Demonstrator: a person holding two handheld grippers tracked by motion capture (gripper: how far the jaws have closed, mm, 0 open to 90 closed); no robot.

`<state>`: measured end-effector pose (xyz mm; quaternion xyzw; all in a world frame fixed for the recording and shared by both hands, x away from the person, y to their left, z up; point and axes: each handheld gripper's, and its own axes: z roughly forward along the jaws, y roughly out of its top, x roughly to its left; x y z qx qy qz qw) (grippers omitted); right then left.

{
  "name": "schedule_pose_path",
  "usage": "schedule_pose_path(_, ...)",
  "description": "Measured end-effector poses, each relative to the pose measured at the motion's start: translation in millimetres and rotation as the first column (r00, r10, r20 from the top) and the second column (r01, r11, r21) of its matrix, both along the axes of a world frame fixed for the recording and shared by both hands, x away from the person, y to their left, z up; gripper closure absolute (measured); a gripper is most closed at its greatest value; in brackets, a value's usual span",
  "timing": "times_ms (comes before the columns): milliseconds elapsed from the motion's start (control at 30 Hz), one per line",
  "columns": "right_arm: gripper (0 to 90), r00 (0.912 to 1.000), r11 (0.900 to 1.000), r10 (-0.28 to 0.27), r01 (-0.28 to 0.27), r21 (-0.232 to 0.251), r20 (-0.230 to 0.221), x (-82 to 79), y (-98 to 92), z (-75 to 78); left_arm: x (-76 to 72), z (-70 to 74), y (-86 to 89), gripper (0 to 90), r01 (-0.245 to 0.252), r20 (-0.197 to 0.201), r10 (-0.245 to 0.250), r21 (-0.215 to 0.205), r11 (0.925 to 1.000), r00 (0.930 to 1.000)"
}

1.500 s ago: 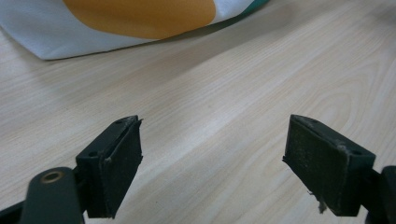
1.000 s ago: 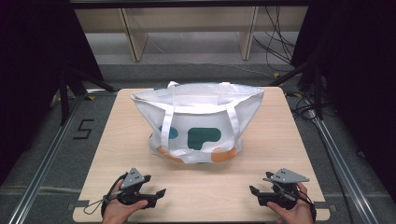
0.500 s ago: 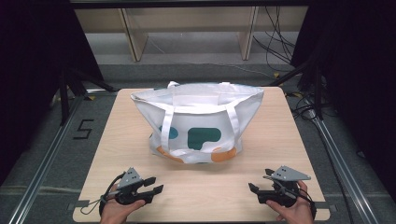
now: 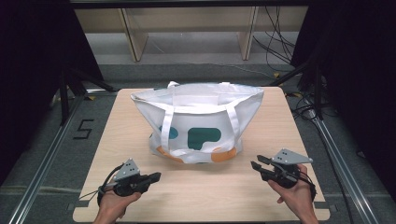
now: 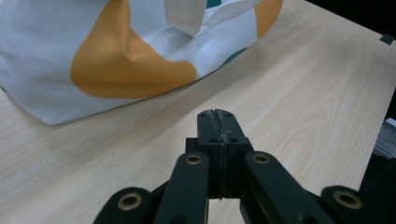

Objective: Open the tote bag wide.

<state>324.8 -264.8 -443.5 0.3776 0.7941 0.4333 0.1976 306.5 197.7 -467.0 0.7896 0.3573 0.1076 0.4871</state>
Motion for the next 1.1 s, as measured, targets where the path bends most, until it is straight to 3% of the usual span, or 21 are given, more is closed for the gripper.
schedule_pose_path(67,70.6,0.9999,1.0,0.009,-0.009,0.003,0.008,3.7,1.3,2.8,1.0,1.8,-1.0,89.6,-0.005,0.006,0.005,0.0,1.0,1.0)
schedule_pose_path(133,84.2,0.9996,1.0,0.021,-0.021,0.004,0.02,9.7,5.3,10.0,3.8,6.3,-1.7,89.6,0.003,0.002,-0.003,0.0,1.0,1.0)
schedule_pose_path(200,86.8,0.9992,0.999,0.033,-0.033,0.0,0.024,12.4,5.5,13.4,6.9,11.8,-2.3,89.6,0.004,0.003,-0.004,-0.007,1.0,1.0)
schedule_pose_path(233,89.9,0.998,0.999,0.037,-0.037,0.003,0.052,15.8,6.8,15.6,9.1,16.5,-2.2,89.6,0.002,0.005,-0.002,-0.011,0.9999,1.0)
schedule_pose_path(367,90.0,0.9958,0.998,0.058,-0.058,-0.003,0.071,26.6,9.3,35.2,17.7,35.6,-2.3,89.6,0.0,0.027,0.0,-0.024,0.9997,0.9996)
schedule_pose_path(400,90.0,0.9943,0.998,0.057,-0.057,0.002,0.09,31.5,12.0,47.2,20.7,41.6,-2.2,89.6,0.007,0.033,-0.006,-0.026,0.9996,0.9994)
schedule_pose_path(433,90.0,0.9943,0.998,0.057,-0.057,0.002,0.09,31.5,12.0,47.2,23.8,47.3,-2.4,89.6,0.011,0.034,-0.01,-0.031,0.9995,0.9994)
schedule_pose_path(467,90.0,0.9904,0.997,0.071,-0.071,-0.01,0.118,38.8,13.7,60.4,27.4,53.0,-2.7,89.6,0.012,0.043,-0.011,-0.032,0.9994,0.999)
schedule_pose_path(500,90.0,0.9941,0.999,0.053,-0.053,0.004,0.094,39.5,16.1,67.2,30.8,59.2,-2.7,89.6,0.01,0.048,-0.009,-0.027,0.9996,0.9988)
schedule_pose_path(533,90.0,0.9893,0.998,0.059,-0.059,-0.002,0.134,44.8,17.5,72.7,34.7,65.2,-3.1,89.6,0.014,0.048,-0.012,-0.034,0.9993,0.9988)
schedule_pose_path(567,90.0,0.9913,0.998,0.065,-0.066,-0.001,0.114,47.5,18.4,80.0,41.9,77.9,-4.1,89.6,0.008,0.059,-0.006,-0.034,0.9994,0.9983)
schedule_pose_path(633,90.0,0.9846,0.997,0.071,-0.071,-0.007,0.16,56.4,21.0,92.0,46.0,84.4,-4.7,89.6,0.012,0.065,-0.01,-0.033,0.9994,0.9978)
schedule_pose_path(667,90.0,0.9905,0.998,0.063,-0.064,0.004,0.122,57.4,22.4,99.1,53.6,97.5,-6.4,89.6,0.007,0.076,-0.004,-0.047,0.9989,0.9971)
schedule_pose_path(700,90.0,0.9905,0.998,0.063,-0.064,0.004,0.122,57.4,22.4,99.1,53.6,97.5,-6.4,89.6,0.007,0.076,-0.004,-0.047,0.9989,0.9971)
schedule_pose_path(733,90.0,0.9815,0.997,0.074,-0.075,-0.005,0.176,63.9,22.9,104.5,57.4,104.3,-7.1,89.6,0.01,0.077,-0.006,-0.051,0.9986,0.997)
schedule_pose_path(833,90.0,0.9838,0.998,0.069,-0.07,0.0,0.165,72.1,30.6,121.5,69.4,125.3,-10.2,89.6,0.011,0.105,-0.007,-0.036,0.9993,0.9944)
schedule_pose_path(967,90.0,0.9801,0.997,0.075,-0.072,-0.022,0.184,88.3,39.5,141.8,88.1,149.7,-15.8,89.6,-0.008,0.118,0.01,-0.013,0.9999,0.993)
schedule_pose_path(1067,90.0,0.9783,0.997,0.075,-0.069,-0.038,0.193,100.0,48.9,152.4,104.5,164.3,-20.8,89.6,-0.015,0.11,0.015,-0.007,0.9999,0.9938)
schedule_pose_path(1100,90.0,0.9823,0.997,0.073,-0.066,-0.046,0.172,103.4,52.1,154.9,110.5,168.5,-22.6,89.6,-0.019,0.111,0.018,0.012,0.9997,0.9936)
